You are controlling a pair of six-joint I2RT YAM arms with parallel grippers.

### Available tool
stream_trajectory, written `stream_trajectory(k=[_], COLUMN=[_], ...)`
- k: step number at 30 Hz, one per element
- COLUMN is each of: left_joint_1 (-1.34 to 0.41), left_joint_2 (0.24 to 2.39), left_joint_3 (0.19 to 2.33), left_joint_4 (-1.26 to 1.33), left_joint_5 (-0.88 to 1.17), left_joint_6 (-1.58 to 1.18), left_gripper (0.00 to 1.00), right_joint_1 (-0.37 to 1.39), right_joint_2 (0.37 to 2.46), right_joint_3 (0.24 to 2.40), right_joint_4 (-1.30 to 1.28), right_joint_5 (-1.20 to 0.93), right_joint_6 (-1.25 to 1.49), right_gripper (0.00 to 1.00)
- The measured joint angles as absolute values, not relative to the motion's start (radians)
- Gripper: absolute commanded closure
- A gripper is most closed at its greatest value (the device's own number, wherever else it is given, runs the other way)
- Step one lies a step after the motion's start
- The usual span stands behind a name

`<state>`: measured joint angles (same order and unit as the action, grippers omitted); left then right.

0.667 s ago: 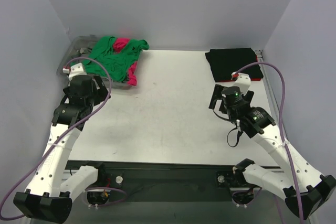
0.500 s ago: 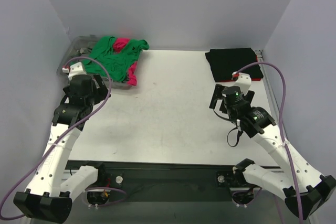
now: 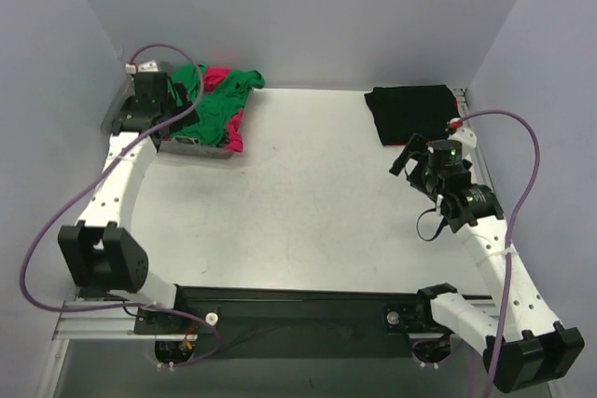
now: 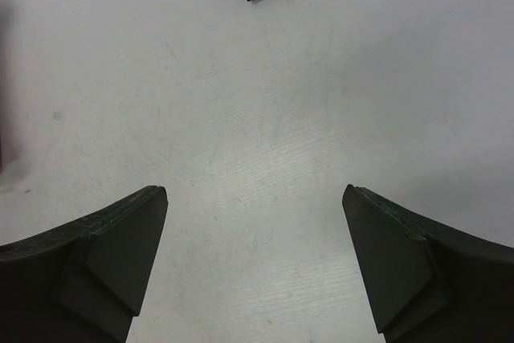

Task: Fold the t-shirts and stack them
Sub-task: Grab crumpled tshirt from bin with the left arm

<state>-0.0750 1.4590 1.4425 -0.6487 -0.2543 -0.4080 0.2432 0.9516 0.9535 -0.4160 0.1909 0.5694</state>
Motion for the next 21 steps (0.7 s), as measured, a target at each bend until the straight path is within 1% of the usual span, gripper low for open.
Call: stream_trajectory(k=[9,15,21], left_joint_1=[-0.057,-0.057,-0.051], left_joint_2=[1.874,2.148,2.263], left_joint_3=[1.827,2.122,2.157], left_joint_4=[-0.662,-0.749,-0.803], left_joint_5=[-0.23,-0.265,-0.285], left_joint_6=[-0.348,-0.288,-0.272], left_gripper=[0.07,0.09,0.1], right_joint_1=[0.177,0.141,0.118], right_joint_2=[1.053,1.125,1.165], right_joint_3=[0.979,1.025,1.053], right_joint_4=[-0.374,-0.35,-0.345], right_joint_5=[0.077,0.033,-0.005], right_joint_6=[0.568,0.56,0.552], right_gripper=[0.0,0.0,0.01])
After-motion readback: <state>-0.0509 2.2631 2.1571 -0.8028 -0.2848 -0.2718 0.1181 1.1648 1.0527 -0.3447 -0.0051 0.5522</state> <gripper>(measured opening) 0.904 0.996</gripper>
